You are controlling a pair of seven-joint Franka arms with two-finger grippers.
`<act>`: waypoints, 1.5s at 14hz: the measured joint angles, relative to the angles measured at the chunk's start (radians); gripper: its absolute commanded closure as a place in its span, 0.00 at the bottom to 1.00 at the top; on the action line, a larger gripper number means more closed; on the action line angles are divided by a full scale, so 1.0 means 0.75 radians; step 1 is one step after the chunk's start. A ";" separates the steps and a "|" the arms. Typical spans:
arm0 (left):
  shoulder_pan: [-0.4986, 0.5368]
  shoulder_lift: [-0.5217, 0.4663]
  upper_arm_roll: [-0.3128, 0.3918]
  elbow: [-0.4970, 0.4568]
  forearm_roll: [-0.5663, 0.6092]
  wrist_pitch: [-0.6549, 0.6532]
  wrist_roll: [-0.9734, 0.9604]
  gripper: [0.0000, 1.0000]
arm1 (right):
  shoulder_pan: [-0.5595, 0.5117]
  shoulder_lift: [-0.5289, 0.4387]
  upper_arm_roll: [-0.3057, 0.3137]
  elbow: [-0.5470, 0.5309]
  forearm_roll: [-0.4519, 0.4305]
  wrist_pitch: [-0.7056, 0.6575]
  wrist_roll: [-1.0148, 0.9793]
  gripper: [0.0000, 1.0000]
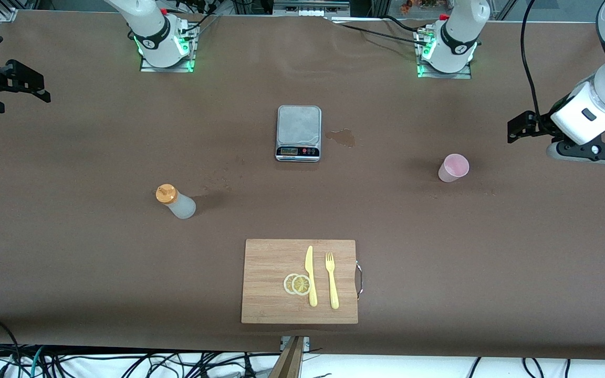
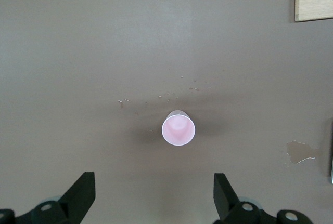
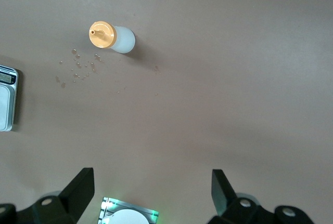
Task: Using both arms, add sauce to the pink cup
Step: 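Move the left gripper toward the pink cup, then grasp the pink cup with the left gripper while the right gripper approaches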
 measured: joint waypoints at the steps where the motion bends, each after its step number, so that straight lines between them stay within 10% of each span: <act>1: 0.000 0.005 -0.001 0.000 0.000 0.000 0.000 0.00 | 0.000 0.000 0.000 0.002 0.000 0.000 0.000 0.00; 21: 0.161 0.293 0.009 -0.017 0.000 0.144 0.247 0.00 | 0.007 -0.006 0.021 0.010 0.040 -0.023 -0.016 0.00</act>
